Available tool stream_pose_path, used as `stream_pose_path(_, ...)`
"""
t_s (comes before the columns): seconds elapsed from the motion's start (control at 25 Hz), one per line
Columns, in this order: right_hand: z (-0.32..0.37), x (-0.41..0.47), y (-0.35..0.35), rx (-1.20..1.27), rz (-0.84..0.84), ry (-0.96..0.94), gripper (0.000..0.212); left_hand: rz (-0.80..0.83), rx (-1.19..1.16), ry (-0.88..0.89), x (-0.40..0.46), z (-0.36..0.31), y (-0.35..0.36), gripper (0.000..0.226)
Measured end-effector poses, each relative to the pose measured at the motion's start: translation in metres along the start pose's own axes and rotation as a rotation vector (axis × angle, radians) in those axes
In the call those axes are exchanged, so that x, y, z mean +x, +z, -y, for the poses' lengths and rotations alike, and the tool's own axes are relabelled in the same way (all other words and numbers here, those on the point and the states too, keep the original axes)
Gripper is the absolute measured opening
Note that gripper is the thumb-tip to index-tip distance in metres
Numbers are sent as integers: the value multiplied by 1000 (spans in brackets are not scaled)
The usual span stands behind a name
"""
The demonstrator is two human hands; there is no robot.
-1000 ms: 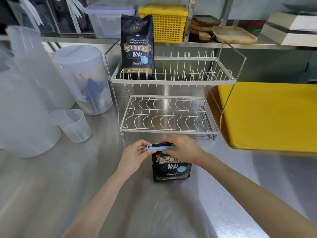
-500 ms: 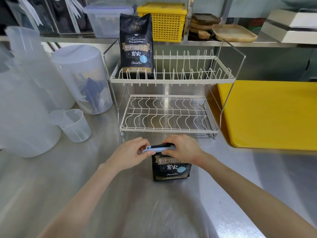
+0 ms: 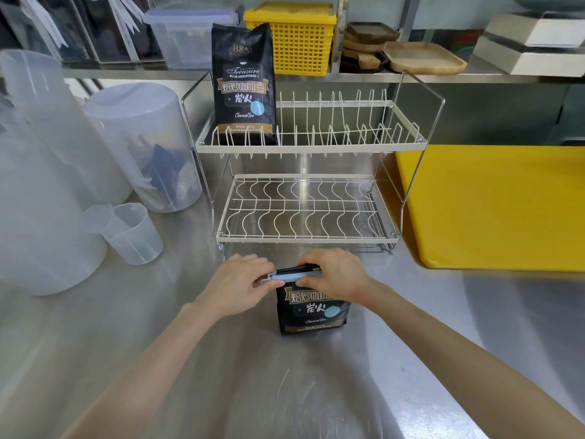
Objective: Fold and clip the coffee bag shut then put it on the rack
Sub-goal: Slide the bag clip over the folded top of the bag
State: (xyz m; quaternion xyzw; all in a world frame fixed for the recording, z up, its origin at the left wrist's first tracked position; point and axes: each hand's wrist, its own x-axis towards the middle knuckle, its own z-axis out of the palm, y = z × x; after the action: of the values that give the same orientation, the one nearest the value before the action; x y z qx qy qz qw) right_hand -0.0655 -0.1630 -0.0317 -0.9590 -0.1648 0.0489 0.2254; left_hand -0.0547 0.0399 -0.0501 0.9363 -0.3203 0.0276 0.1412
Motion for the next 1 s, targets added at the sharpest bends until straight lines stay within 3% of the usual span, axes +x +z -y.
stream_pose_path(0.28, 0, -2, 3, 49, -79, 41, 29, -96, -117, -137, -1, -6, 5, 26)
stream_pose_path(0.48, -12, -13, -1, 88, -115, 26, 43, -114, -192, -191, -5, -6, 6, 21)
stream_pose_path(0.68, -42, -41, -1, 476, -223, 243, 40, -114, -291, -235, -8, -7, 9, 15)
stream_pose_path(1.0, -47, -61, 27, 705, -252, 359, 21, -130, -524, -339, -17, -13, 24, 14)
